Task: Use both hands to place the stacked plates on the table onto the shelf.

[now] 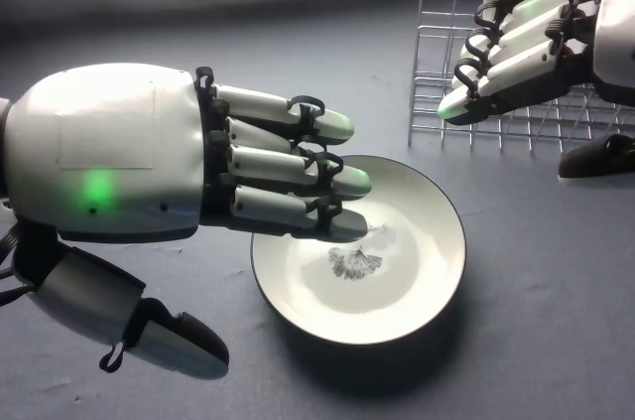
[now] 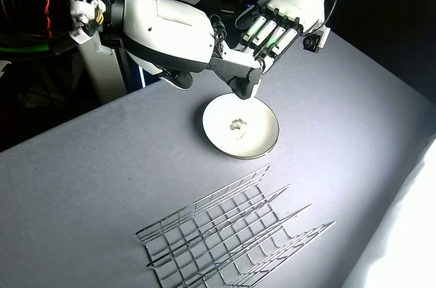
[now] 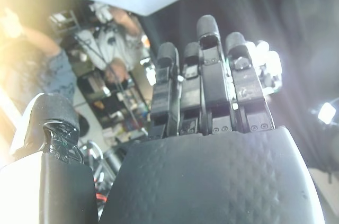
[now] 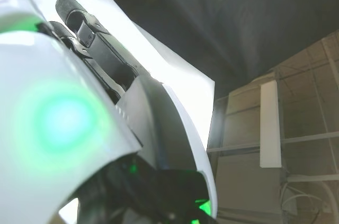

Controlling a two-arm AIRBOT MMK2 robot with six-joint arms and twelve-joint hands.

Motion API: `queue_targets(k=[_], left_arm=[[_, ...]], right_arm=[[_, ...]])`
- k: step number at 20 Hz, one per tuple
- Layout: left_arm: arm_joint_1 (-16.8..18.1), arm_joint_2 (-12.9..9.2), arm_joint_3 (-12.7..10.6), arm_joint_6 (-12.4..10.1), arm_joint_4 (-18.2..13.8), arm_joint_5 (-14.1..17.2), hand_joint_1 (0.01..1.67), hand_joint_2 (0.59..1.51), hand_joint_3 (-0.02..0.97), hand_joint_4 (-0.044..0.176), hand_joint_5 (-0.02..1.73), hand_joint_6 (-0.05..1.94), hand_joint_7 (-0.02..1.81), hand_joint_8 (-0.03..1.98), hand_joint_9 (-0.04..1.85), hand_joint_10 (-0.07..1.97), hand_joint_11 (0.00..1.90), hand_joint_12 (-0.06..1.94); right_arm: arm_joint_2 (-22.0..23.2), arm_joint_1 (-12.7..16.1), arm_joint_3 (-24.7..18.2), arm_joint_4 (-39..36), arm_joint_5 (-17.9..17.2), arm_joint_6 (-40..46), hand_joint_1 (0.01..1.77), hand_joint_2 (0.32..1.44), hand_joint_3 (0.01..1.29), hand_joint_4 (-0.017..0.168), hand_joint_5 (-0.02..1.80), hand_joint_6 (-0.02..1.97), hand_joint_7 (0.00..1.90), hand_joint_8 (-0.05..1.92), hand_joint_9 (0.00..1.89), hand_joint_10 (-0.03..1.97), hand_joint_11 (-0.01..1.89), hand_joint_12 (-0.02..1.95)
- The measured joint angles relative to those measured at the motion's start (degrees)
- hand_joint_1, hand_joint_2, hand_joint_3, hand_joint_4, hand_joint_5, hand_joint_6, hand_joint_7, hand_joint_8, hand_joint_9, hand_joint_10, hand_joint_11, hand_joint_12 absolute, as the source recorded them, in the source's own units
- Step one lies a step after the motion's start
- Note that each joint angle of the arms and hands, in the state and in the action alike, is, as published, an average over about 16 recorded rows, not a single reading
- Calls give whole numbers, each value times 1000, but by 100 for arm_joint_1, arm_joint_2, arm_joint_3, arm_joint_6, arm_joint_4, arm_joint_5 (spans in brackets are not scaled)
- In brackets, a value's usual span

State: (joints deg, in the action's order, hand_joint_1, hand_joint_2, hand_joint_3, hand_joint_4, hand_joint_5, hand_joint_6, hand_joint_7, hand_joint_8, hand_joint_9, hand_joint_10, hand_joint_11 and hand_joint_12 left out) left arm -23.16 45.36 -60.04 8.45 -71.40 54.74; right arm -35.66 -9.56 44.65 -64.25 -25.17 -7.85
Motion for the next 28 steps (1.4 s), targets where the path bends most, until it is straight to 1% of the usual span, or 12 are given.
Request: queue_targets(k=[4, 8, 11, 13, 16, 20, 25, 28], left_arm=[[0, 0, -22, -88, -85, 8, 42, 1087, 65, 6, 92, 3, 58, 9, 123, 8, 63, 12], [0, -9, -44, -206, -204, 23, 39, 1077, 58, 6, 72, -1, 49, 5, 97, 3, 50, 10], [3, -20, -70, -312, -297, 53, 31, 1058, 60, 5, 25, -6, 23, -1, 31, -7, 21, 5], [1, -36, -87, -386, -334, 73, 28, 1054, 42, 5, 14, -11, 19, -5, 18, -10, 14, 3], [-22, -52, -134, -566, -362, 95, 28, 1044, 39, 5, 17, -11, 22, -5, 19, -10, 14, 3], [-71, -59, -196, -823, -460, 94, 25, 1031, 31, 3, 19, -11, 22, -5, 19, -10, 14, 3], [-98, -25, -293, -1057, -636, 145, 22, 1023, 25, 0, 21, -11, 21, -5, 16, -10, 14, 3], [-109, 21, -365, -1154, -823, 155, 20, 1021, 22, -1, 21, -11, 19, -4, 15, -10, 13, 4]], right_arm=[[1, -1, -1, -3, -5, -1, 346, 1206, 36, 2, 336, 25, 352, 17, 311, 45, 19, 774], [5, -2, -2, -5, -8, -3, 266, 1221, 30, 2, 313, 21, 331, 13, 298, 37, 19, 739], [13, -3, -2, -15, -11, -7, 104, 1250, 28, 2, 251, 20, 268, 13, 245, 33, 19, 633], [18, -3, -1, -30, -15, -9, 45, 1261, 16, 2, 239, 13, 257, 6, 239, 18, 19, 607], [27, -3, 8, -60, -12, -12, 61, 1260, 13, 2, 245, 8, 264, 2, 246, 12, 19, 631], [39, -4, 35, -108, -9, -16, 98, 1248, 13, 2, 243, 8, 263, 2, 245, 15, 19, 612], [50, -11, 74, -186, -3, -20, 134, 1239, 13, 2, 233, 7, 253, 2, 231, 15, 20, 589], [53, -25, 99, -225, 2, -22, 151, 1234, 13, 2, 227, 8, 247, 2, 224, 15, 20, 576]])
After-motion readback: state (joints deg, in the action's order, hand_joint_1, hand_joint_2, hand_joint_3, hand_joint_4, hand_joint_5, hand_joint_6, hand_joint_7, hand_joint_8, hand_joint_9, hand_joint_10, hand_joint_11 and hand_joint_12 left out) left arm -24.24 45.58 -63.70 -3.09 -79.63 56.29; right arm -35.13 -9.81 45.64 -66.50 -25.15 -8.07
